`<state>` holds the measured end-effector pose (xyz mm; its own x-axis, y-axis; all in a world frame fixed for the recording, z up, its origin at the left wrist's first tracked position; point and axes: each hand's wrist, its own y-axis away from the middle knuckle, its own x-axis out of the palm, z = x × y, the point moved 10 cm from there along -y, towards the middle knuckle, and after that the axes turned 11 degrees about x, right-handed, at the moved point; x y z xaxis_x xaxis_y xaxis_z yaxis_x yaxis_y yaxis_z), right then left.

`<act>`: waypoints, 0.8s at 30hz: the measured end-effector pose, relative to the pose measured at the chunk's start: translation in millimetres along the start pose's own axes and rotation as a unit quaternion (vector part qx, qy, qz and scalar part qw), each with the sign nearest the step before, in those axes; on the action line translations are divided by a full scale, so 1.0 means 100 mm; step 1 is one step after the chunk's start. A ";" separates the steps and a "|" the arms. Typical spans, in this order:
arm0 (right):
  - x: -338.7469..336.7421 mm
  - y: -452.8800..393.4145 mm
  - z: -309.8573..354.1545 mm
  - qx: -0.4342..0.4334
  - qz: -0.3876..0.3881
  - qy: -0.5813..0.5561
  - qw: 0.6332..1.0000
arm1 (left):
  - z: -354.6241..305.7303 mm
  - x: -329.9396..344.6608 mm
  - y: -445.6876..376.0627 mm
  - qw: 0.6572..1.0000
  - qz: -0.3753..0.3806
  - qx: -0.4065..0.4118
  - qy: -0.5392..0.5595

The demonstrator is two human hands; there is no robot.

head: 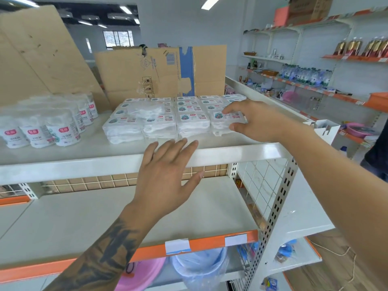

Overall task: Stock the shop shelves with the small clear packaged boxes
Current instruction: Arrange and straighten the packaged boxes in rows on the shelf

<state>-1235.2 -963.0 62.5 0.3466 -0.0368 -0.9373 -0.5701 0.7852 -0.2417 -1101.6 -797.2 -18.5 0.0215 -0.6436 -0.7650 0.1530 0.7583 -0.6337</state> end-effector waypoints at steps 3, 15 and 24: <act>0.05 -0.05 0.01 -0.008 -0.008 -0.018 1.000 | 0.00 -0.01 -0.01 1.000 -0.007 0.001 0.003; 0.16 0.00 0.03 -0.014 -0.066 -0.047 0.997 | 0.10 -0.26 -0.08 0.996 -0.060 -0.011 0.066; 0.50 0.59 0.23 -0.009 -0.197 -0.002 0.980 | 1.44 -0.56 -0.69 0.985 0.021 -0.165 0.046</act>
<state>-1234.0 -904.0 6.9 0.5453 -0.3322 -0.7696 -0.4040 0.7002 -0.5886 -970.8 -828.4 84.6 -0.0708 -0.6110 -0.7884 -0.1765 0.7856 -0.5930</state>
